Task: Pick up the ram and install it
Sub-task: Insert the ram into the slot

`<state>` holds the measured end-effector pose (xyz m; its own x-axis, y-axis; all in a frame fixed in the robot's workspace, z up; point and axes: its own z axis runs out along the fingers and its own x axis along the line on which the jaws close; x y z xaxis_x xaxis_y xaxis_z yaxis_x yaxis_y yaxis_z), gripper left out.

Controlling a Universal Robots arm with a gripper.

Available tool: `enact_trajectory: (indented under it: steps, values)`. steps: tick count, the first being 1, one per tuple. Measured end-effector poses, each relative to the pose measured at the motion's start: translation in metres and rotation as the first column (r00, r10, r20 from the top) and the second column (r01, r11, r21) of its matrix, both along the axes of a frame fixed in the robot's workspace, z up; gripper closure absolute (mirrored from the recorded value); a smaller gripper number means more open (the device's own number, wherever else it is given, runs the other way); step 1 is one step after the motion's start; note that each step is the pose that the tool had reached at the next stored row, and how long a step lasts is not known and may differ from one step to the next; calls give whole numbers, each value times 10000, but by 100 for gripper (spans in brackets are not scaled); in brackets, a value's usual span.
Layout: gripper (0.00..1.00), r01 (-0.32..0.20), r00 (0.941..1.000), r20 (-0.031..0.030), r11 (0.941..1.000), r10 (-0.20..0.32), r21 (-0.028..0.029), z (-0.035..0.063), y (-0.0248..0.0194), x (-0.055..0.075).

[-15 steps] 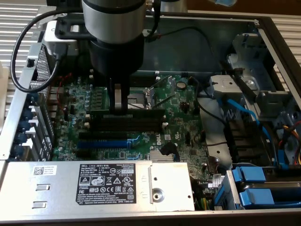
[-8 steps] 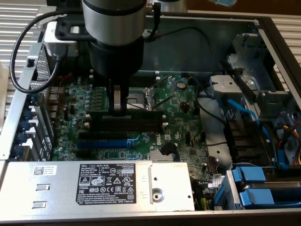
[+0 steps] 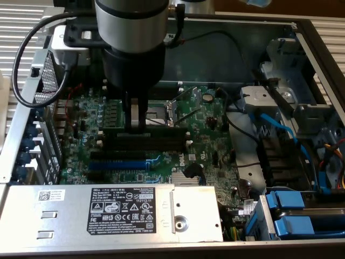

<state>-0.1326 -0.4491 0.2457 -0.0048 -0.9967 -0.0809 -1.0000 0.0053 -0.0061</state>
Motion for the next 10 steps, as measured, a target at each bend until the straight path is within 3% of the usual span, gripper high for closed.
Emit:
enact_trajectory:
  steps: [5, 10]
  values:
    - [87, -47, 9999, -105, 9999, 46, -93, -7, 0, 0]
    - [87, -109, 9999, -111, 9999, 108, -92, -8, -2, 13]
